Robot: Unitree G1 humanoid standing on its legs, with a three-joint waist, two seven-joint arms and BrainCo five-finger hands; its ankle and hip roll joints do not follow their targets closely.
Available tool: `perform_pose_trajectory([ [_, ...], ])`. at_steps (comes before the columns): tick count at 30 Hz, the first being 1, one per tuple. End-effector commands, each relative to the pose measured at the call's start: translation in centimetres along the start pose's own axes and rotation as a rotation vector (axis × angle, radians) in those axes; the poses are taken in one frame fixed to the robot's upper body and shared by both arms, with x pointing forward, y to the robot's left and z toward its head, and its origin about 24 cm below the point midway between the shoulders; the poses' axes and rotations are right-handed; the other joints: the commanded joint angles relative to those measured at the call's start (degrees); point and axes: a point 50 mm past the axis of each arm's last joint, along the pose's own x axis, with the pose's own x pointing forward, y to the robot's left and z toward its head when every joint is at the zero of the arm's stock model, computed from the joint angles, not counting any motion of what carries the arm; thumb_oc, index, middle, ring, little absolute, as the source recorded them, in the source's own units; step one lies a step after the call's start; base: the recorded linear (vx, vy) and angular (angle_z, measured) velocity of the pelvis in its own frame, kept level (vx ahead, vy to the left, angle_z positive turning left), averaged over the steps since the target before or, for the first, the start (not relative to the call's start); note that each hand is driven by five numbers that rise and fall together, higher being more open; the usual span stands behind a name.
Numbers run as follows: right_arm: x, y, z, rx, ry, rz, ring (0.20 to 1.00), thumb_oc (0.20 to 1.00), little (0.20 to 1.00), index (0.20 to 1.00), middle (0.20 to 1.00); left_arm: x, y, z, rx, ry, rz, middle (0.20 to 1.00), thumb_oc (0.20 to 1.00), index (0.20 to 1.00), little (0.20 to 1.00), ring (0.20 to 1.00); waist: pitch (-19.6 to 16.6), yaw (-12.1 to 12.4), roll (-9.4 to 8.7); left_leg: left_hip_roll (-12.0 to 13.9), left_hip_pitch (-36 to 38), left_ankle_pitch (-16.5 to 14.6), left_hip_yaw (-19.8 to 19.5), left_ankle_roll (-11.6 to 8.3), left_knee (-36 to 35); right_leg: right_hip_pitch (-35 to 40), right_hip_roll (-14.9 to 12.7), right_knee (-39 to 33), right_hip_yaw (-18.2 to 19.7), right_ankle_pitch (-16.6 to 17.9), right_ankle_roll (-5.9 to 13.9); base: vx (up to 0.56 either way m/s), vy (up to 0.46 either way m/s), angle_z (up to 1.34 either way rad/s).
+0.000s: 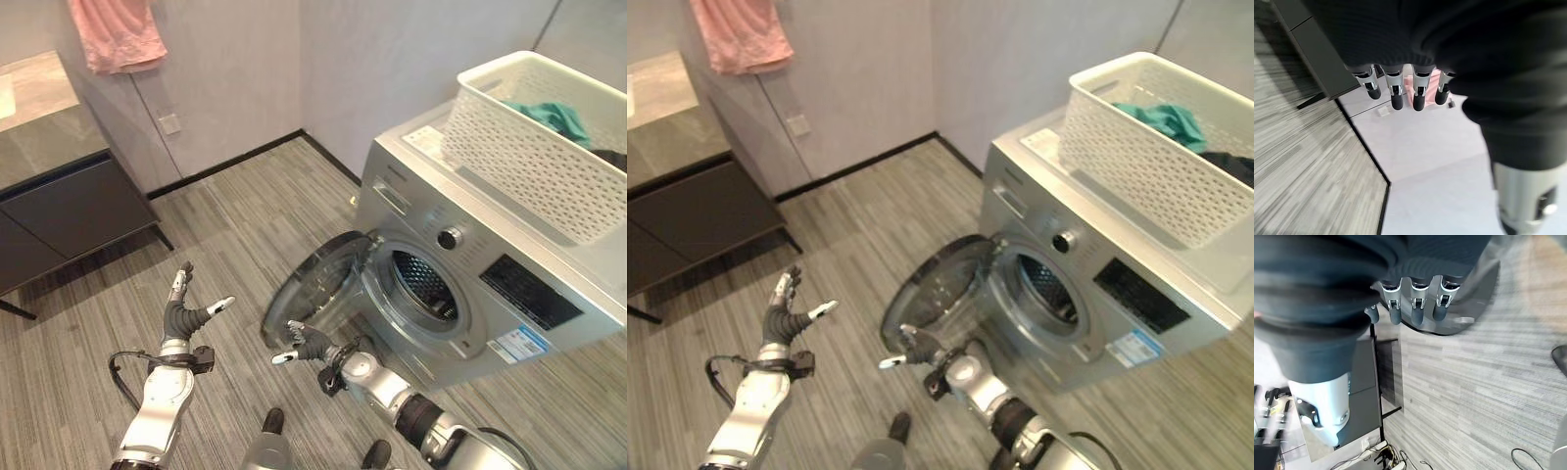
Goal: Grab the laundry basket,head to the washer,open it,put in the laundry and shut it.
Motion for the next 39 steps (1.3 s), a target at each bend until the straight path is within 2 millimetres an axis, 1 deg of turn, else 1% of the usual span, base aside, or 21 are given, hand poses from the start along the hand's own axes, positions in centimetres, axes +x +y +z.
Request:
perform_pose_trajectory([
  [1, -0.1, -1.5, 0.2, -0.034, -0.002, -0.015, 1.0, 1.0, 1.0, 1.0, 1.0, 1.7, -1.0, 6.2, -0.133, -0.303, -0.19, 1.0, 1.0, 1.0, 1.0, 1.0, 0.54, -1.68, -2.64, -0.46, 7.64, -7.46, 2.92, -0.25, -0.04, -0.14, -4.9, -3.45, 3.48, 1.11, 3.66, 0.04, -0.017, -0.14],
  [2, -0.1, -1.6, 0.2, -0.034, -0.002, -0.015, 1.0, 1.0, 1.0, 1.0, 1.0, 1.7, -1.0, 6.2, -0.134, -0.303, -0.192, 1.0, 1.0, 1.0, 1.0, 1.0, 0.5, -1.6, -2.64, -0.46, 7.63, -7.45, 2.96, -0.25, -0.08, -0.19, -4.9, -3.45, 3.52, 1.11, 3.66, 0.06, -0.019, -0.2],
  [3, -0.9, -2.3, -1.9, -0.023, 0.056, -0.038, 1.0, 1.0, 1.0, 1.0, 1.0, 2.1, -1.8, 8.3, -0.153, -0.399, -0.276, 1.0, 1.0, 1.0, 1.0, 1.0, 0.11, -2.99, -2.47, -0.15, 8.31, -7.69, 3.73, -0.42, -0.31, -0.21, -4.45, -3.45, 4.06, 0.86, 3.7, 0.04, -0.009, -0.13],
  [6, -2.5, -3.6, -4.6, 0.018, 0.114, -0.092, 1.0, 1.0, 1.0, 1.0, 1.0, 2.7, -3.0, 10.1, -0.053, -0.477, -0.426, 1.0, 1.0, 1.0, 1.0, 1.0, -0.36, -5.25, -1.65, 0.36, 9.53, -8.07, 4.97, -0.65, -0.78, -0.19, -3.64, -3.45, 5.28, 0.45, 3.79, 0.06, 0.007, -0.22],
  [7, -2.5, -3.6, -4.6, 0.018, 0.113, -0.093, 1.0, 1.0, 1.0, 1.0, 1.0, 2.7, -3.0, 10.1, -0.053, -0.478, -0.427, 1.0, 1.0, 1.0, 1.0, 1.0, -0.38, -5.2, -1.81, 0.18, 9.38, -7.87, 4.97, -0.6, -0.84, -0.37, -3.81, -3.45, 5.32, 0.58, 3.78, 0.05, 0.021, -0.24],
  [8, -3.6, -4.5, -6.0, 0.035, 0.141, -0.126, 1.0, 1.0, 1.0, 1.0, 1.0, 2.9, -3.6, 11.5, 0.105, -0.546, -0.559, 1.0, 1.0, 1.0, 1.0, 1.0, -0.66, -6.9, -1.19, 0.5, 10.12, -8.08, 5.66, -0.86, -1.2, -0.29, -3.31, -3.45, 5.91, 0.37, 3.99, 0.03, 0.019, -0.23],
  [10, -4.3, -5.0, -6.7, 0.045, 0.154, -0.144, 1.0, 1.0, 1.0, 1.0, 1.0, 3.3, -4.1, 11.9, 0.191, -0.556, -0.643, 1.0, 1.0, 1.0, 1.0, 1.0, -0.88, -7.7, -1.09, 0.35, 10.23, -7.83, 5.99, -0.9, -1.53, -0.52, -3.36, -3.45, 6.21, 0.51, 4.1, 0.05, 0.022, -0.22],
  [11, -5.7, -6.1, -8.4, 0.057, 0.199, -0.186, 1.0, 1.0, 1.0, 1.0, 1.0, 3.9, -5.4, 10.9, 0.249, -0.443, -0.857, 1.0, 1.0, 1.0, 1.0, 1.0, -0.81, -9.63, -0.2, 0.66, 10.61, -7.83, 6.59, -1.08, -1.6, -0.58, -3.05, -3.45, 6.58, 0.66, 4.36, 0.05, 0.018, -0.14],
  [12, -5.8, -6.1, -8.4, 0.059, 0.197, -0.188, 1.0, 1.0, 1.0, 1.0, 1.0, 4.0, -5.5, 10.9, 0.249, -0.446, -0.859, 1.0, 1.0, 1.0, 1.0, 1.0, -0.84, -9.47, -0.38, 0.5, 10.42, -7.66, 6.56, -1.04, -1.63, -0.77, -3.21, -3.45, 6.6, 0.76, 4.36, 0.03, 0.021, -0.14],
  [13, -6.4, -6.5, -9.0, 0.06, 0.218, -0.202, 1.0, 1.0, 1.0, 1.0, 1.0, 4.1, -6.1, 10.1, 0.217, -0.333, -1.007, 1.0, 1.0, 1.0, 1.0, 1.0, -0.87, -10.53, 0.08, 0.53, 10.45, -7.51, 6.95, -1.11, -1.8, -1.12, -3.05, -3.45, 6.98, 0.91, 4.46, 0.05, 0.045, -0.14],
  [14, -7.1, -6.5, -9.8, 0.028, 0.251, -0.172, 1.0, 1.0, 1.0, 1.0, 1.0, 3.0, -6.8, 6.9, 0.174, 0.001, -1.328, 1.0, 1.0, 1.0, 1.0, 1.0, -1.12, -13.31, 1.01, 0.79, 11.2, -7.53, 8.38, -1.19, -2.18, -1.56, -2.51, -3.45, 8.0, 1.14, 4.85, 0.05, 0.044, -0.12],
  [15, -7.1, -6.5, -9.8, 0.032, 0.249, -0.174, 1.0, 1.0, 1.0, 1.0, 1.0, 3.1, -6.9, 6.9, 0.177, 0.0, -1.331, 1.0, 1.0, 1.0, 1.0, 1.0, -1.17, -13.04, 0.79, 0.65, 11.07, -7.39, 8.42, -1.15, -2.23, -1.75, -2.63, -3.45, 8.08, 1.22, 4.85, 0.09, 0.052, -0.13],
  [16, -7.7, -6.6, -10.1, 0.011, 0.252, -0.163, 1.0, 1.0, 1.0, 1.0, 1.0, 2.9, -7.8, 3.9, 0.091, 0.225, -1.427, 1.0, 1.0, 1.0, 1.0, 1.0, -1.34, -15.59, 1.1, 0.93, 12.07, -7.31, 9.91, -1.34, -2.79, -2.29, -1.78, -3.45, 9.73, 1.35, 5.08, 0.05, 0.018, -0.29],
  [18, -8.1, -7.6, -9.6, 0.006, 0.222, -0.2, 1.0, 1.0, 1.0, 1.0, 1.0, 3.1, -8.5, 0.7, 0.066, 0.355, -1.369, 1.0, 1.0, 1.0, 1.0, 1.0, -1.4, -17.25, 0.89, 1.1, 12.23, -6.93, 10.6, -1.52, -3.27, -2.97, -1.43, -3.44, 10.65, 1.48, 5.1, 0.04, 0.006, -0.58],
  [24, -8.3, -8.7, -7.3, 0.045, 0.111, -0.248, 1.0, 1.0, 1.0, 1.0, 1.0, 2.3, -12.8, -7.8, 0.28, 0.557, -1.199, 1.0, 1.0, 1.0, 1.0, 1.0, -1.38, -23.91, 0.02, 1.4, 11.05, -6.39, 13.5, -2.3, -3.68, -6.52, -0.7, -2.79, 13.61, 1.66, 4.87, 0.0, 0.026, -0.31],
  [25, -8.3, -8.7, -7.3, 0.044, 0.112, -0.249, 1.0, 1.0, 1.0, 1.0, 1.0, 2.3, -12.9, -7.8, 0.279, 0.555, -1.2, 1.0, 1.0, 1.0, 1.0, 1.0, -1.55, -23.95, 0.05, 1.27, 10.8, -6.24, 13.46, -2.27, -3.68, -6.75, -0.82, -2.81, 13.64, 1.77, 4.86, -0.04, 0.014, -0.24],
  [26, -8.8, -9.4, -6.6, 0.074, 0.063, -0.298, 1.0, 1.0, 1.0, 1.0, 1.0, 0.6, -13.5, -11.3, 0.628, 0.644, -1.121, 1.0, 1.0, 1.0, 1.0, 1.0, -1.27, -25.83, -0.79, 1.59, 9.8, -5.49, 13.77, -2.54, -3.68, -8.07, -0.42, -2.6, 14.1, 1.76, 4.51, -0.04, -0.007, -0.14],
  [29, -10.2, -11.0, -4.6, 0.045, -0.041, -0.375, 1.0, 1.0, 1.0, 1.0, 1.0, 2.0, -13.0, -11.3, 0.975, 0.596, -0.987, 1.0, 1.0, 1.0, 1.0, 1.0, -0.01, -27.18, -2.05, 1.74, 7.54, -4.56, 13.32, -2.68, -3.68, -9.58, -0.42, -2.66, 13.86, 2.24, 4.17, -0.07, -0.046, -0.05],
  [33, -11.1, -11.8, -3.6, 0.022, -0.095, -0.444, 1.0, 1.0, 1.0, 1.0, 1.0, 3.6, -13.0, -10.2, 1.006, 0.537, -0.896, 1.0, 1.0, 1.0, 1.0, 1.0, 1.18, -27.12, -2.77, 1.54, 5.19, -3.85, 12.81, -2.69, -3.68, -10.88, -1.16, -2.97, 12.88, 2.99, 4.26, -0.06, -0.041, 0.04],
  [34, -11.3, -12.2, -3.5, 0.006, -0.098, -0.475, 1.0, 1.0, 1.0, 1.0, 1.0, 4.9, -13.0, -9.1, 1.062, 0.462, -0.855, 1.0, 1.0, 1.0, 1.0, 1.0, 2.07, -26.6, -2.73, 1.44, 4.13, -3.56, 12.45, -2.65, -3.68, -11.31, -1.53, -3.15, 12.3, 3.3, 4.37, -0.05, -0.038, 0.12],
  [39, -11.2, -12.5, -3.2, 0.003, -0.107, -0.5, 1.0, 1.0, 1.0, 1.0, 1.0, 6.3, -12.4, -8.1, 1.249, 0.358, -0.842, 1.0, 1.0, 1.0, 1.0, 1.0, 3.41, -25.67, -2.19, 1.37, 3.3, -3.35, 11.87, -2.57, -3.68, -11.24, -1.96, -3.22, 11.67, 3.56, 4.5, -0.02, -0.012, 0.07],
])
